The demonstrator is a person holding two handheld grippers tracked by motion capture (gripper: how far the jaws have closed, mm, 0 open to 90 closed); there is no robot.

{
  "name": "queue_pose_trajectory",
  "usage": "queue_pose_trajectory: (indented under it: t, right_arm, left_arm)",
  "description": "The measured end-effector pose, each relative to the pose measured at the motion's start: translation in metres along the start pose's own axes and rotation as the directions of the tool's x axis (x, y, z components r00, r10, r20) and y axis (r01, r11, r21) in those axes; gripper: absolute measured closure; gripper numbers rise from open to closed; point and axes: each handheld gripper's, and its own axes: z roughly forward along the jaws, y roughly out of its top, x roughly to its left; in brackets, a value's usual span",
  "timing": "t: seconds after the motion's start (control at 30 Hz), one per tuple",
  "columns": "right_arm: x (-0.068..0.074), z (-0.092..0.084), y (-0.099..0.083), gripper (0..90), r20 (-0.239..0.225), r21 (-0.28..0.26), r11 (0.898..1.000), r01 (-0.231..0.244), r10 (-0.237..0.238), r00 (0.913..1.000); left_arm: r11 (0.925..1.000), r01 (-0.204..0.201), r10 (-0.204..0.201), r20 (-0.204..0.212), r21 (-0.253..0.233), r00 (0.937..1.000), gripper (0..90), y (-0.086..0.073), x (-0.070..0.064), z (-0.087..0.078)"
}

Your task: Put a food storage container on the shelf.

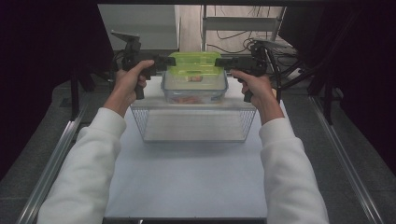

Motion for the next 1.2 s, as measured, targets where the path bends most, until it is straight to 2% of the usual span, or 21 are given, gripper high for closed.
queue_pose_trajectory:
  t: [0.23, 0.43, 0.53, 0.7, 0.8, 0.97, 1.1, 1.2]
  right_arm:
    - [0.002, -0.003, 0.0, 54.4, 0.012, -0.025, 1.0, 0.013, -0.013, 0.9998]
    - [0.012, -0.019, 0.0, 52.6, 0.029, -0.036, 0.997, 0.066, -0.065, 0.9975]
    - [0.02, -0.026, -0.002, 51.6, 0.031, -0.024, 0.994, 0.103, -0.102, 0.9943]
    - [0.032, -0.039, -0.011, 50.7, 0.045, -0.004, 0.989, 0.147, -0.147, 0.9882]
    - [0.034, -0.047, -0.019, 50.4, 0.052, -0.001, 0.988, 0.153, -0.153, 0.9869]
    - [0.037, -0.062, -0.036, 50.3, 0.038, 0.006, 0.984, 0.179, -0.179, 0.9831]
    - [0.04, -0.075, -0.053, 49.8, 0.028, 0.021, 0.977, 0.213, -0.213, 0.9766]
    - [0.042, -0.085, -0.067, 49.5, 0.04, 0.039, 0.968, 0.247, -0.249, 0.9678]
  left_arm:
    - [0.9988, -0.014, 0.014, -0.007, -0.047, 0.9999, 38.0, 0.0, -0.003, -0.007]
    - [0.9951, -0.073, 0.072, -0.018, -0.066, 0.9972, 35.4, -0.006, -0.013, -0.019]
    - [0.9935, -0.084, 0.083, -0.01, -0.077, 0.9965, 34.2, -0.012, -0.017, -0.026]
    - [0.9901, -0.122, 0.121, -0.023, -0.07, 0.9924, 33.3, -0.027, -0.024, -0.037]
    - [0.988, -0.141, 0.141, -0.006, -0.062, 0.99, 33.1, -0.037, -0.03, -0.044]
    - [0.9823, -0.178, 0.178, -0.009, -0.058, 0.984, 32.9, -0.056, -0.037, -0.056]
    - [0.9757, -0.212, 0.212, -0.01, -0.054, 0.9772, 32.9, -0.077, -0.04, -0.064]
    - [0.9697, -0.241, 0.241, -0.007, -0.039, 0.9705, 33.1, -0.096, -0.039, -0.068]
